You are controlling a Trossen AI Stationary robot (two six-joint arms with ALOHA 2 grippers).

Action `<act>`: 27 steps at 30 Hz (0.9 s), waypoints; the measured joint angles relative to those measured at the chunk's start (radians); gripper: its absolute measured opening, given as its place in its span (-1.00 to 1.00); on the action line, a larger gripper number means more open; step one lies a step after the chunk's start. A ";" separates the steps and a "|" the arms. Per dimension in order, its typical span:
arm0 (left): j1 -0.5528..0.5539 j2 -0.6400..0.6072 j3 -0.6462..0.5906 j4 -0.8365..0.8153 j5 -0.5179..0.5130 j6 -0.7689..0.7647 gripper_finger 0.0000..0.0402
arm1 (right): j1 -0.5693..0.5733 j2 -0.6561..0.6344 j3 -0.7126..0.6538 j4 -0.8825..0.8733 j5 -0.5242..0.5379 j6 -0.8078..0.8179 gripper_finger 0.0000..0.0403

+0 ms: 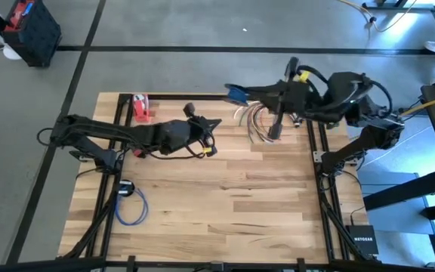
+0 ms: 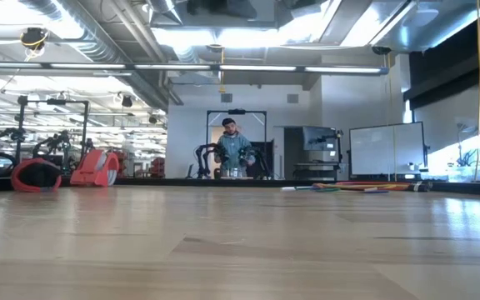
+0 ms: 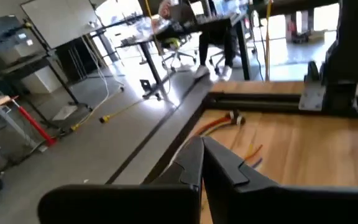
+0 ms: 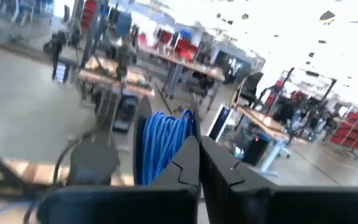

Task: Coil cords
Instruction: Coil the blue cable wire on the black spool

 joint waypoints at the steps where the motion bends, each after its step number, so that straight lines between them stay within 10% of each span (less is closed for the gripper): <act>1: 0.000 -0.005 0.004 -0.018 -0.001 -0.012 -1.00 | 0.000 -0.005 0.000 -0.037 0.007 -0.001 -0.97; 8: -0.017 -0.012 -0.001 -0.230 -0.001 -0.149 -1.00 | 0.004 -0.009 -0.024 -0.299 0.046 0.003 -0.97; 13: -0.043 -0.028 -0.106 0.001 -0.002 -0.104 -1.00 | 0.004 -0.019 -0.227 -0.299 0.115 -0.057 -0.97; 27: -0.112 -0.116 -0.193 -0.083 -0.002 -0.214 -1.00 | 0.004 -0.010 -1.154 0.617 0.001 -0.225 -0.97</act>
